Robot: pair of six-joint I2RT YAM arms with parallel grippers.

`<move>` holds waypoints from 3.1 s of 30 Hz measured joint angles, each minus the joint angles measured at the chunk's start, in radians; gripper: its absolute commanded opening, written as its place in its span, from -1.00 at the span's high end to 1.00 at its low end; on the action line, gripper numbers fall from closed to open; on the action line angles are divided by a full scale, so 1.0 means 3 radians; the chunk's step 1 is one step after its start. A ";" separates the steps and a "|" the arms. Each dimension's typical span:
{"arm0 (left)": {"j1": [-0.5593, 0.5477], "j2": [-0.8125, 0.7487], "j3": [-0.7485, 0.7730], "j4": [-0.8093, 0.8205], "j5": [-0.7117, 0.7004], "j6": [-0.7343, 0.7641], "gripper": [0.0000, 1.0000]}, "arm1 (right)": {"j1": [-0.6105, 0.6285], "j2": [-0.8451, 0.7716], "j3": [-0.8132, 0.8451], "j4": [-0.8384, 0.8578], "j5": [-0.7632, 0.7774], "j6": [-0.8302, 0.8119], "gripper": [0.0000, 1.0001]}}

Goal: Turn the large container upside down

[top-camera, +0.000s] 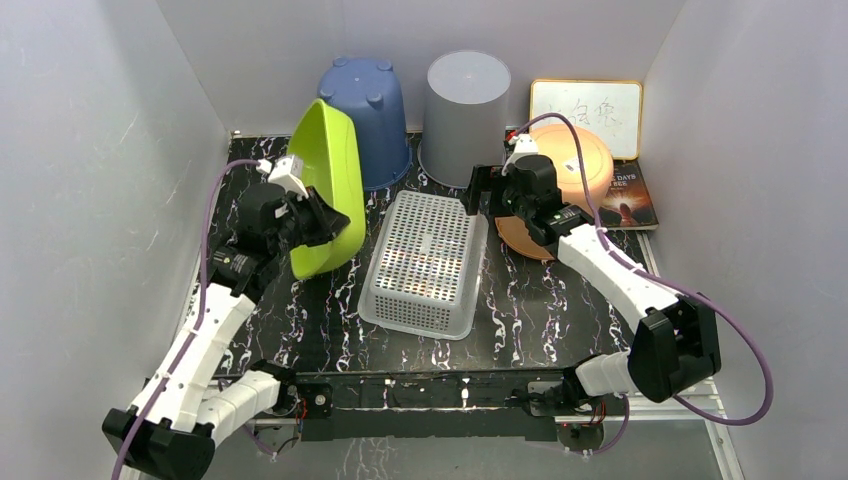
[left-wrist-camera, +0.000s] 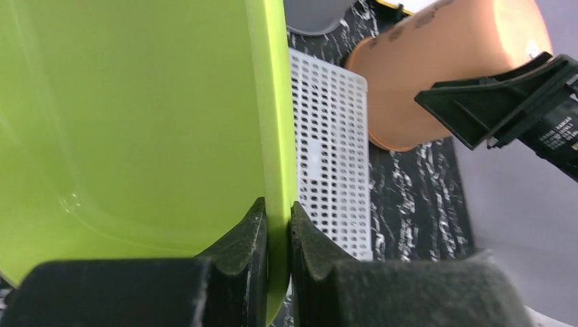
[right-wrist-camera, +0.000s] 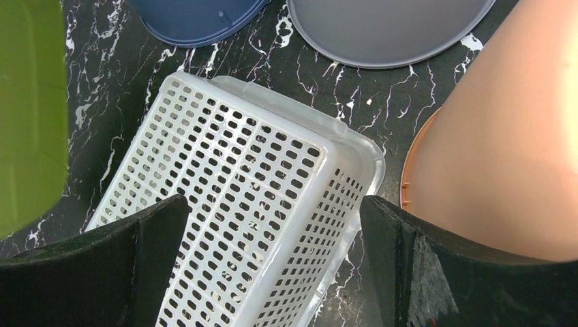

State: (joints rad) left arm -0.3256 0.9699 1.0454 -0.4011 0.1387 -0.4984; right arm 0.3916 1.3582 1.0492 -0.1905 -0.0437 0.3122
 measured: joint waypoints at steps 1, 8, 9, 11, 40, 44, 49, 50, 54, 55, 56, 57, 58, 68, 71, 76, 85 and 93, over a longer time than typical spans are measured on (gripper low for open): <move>0.0000 -0.0048 -0.0090 0.0061 0.0053 -0.0103 1.00 | 0.0000 -0.0009 0.0000 -0.0014 0.0001 0.0000 -0.96; 0.0000 -0.0329 -0.0710 0.0525 0.0296 -0.0844 1.00 | 0.0000 -0.0109 0.0005 -0.0085 0.0037 -0.0001 -0.95; -0.0003 -0.0357 -0.0799 0.0652 0.0317 -0.0923 1.00 | 0.0000 -0.0117 0.0005 -0.0088 0.0037 -0.0001 -0.96; 0.0001 -0.0397 -0.0977 0.0930 0.0340 -0.1094 1.00 | 0.0000 -0.0125 0.0006 -0.0092 0.0037 -0.0001 -0.96; 0.0530 -0.0853 -0.2663 0.3941 -0.0060 -0.3220 1.00 | 0.0000 -0.0131 0.0081 -0.0139 0.0036 -0.0014 -0.96; 0.0698 -0.0744 -0.2669 0.4103 0.0064 -0.3323 1.00 | 0.0000 -0.0131 0.0081 -0.0137 0.0033 -0.0013 -0.96; 0.0916 -0.0835 -0.2753 0.4095 0.0239 -0.3339 1.00 | 0.0000 -0.0130 0.0081 -0.0127 0.0018 -0.0004 -0.96; 0.0959 -0.0858 -0.2781 0.4101 0.0261 -0.3343 1.00 | 0.0000 -0.0126 0.0081 -0.0123 0.0008 0.0001 -0.95; 0.1114 -0.0930 -0.2895 0.4060 0.0276 -0.3291 1.00 | 0.0000 -0.0090 0.0081 -0.0106 -0.0033 0.0011 -0.96; 0.1148 -0.0936 -0.2927 0.4000 0.0271 -0.3250 1.00 | 0.0000 -0.0079 0.0081 -0.0102 -0.0041 0.0013 -0.96; 0.1177 -0.0932 -0.2960 0.3934 0.0261 -0.3235 1.00 | 0.0000 -0.0072 0.0081 -0.0099 -0.0043 0.0013 -0.96; 0.1207 -0.0926 -0.2987 0.3900 0.0252 -0.3230 1.00 | 0.0000 -0.0070 0.0081 -0.0095 -0.0045 0.0014 -0.96; 0.1231 -0.0930 -0.2988 0.3869 0.0248 -0.3221 0.97 | 0.0000 -0.0070 0.0081 -0.0092 -0.0046 0.0014 -0.96; 0.1264 -0.0971 -0.2734 0.2733 0.0043 -0.2706 -0.24 | 0.0000 -0.0024 0.0080 -0.0048 -0.0069 0.0015 -0.95; 0.1273 -0.0973 -0.2728 0.2110 -0.0109 -0.2570 -0.30 | 0.0000 -0.0004 0.0079 -0.0037 -0.0090 0.0017 -0.96; 0.1275 -0.1027 -0.2635 0.1586 -0.0284 -0.2415 -0.40 | 0.0000 0.0056 0.0080 -0.0022 -0.0128 0.0029 -0.96; 0.1275 -0.0938 -0.2360 0.1156 -0.0514 -0.2191 -0.58 | 0.0000 0.0081 0.0079 -0.0024 -0.0141 0.0039 -0.96; 0.1275 -0.0576 -0.1756 0.0594 -0.0678 -0.1555 -0.97 | 0.0025 0.0081 0.0084 -0.0064 -0.0136 0.0023 -0.96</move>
State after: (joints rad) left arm 0.0570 0.7971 0.5186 -0.2230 -0.0647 -0.9649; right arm 0.3992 1.3827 1.0744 -0.2096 -0.0845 0.3191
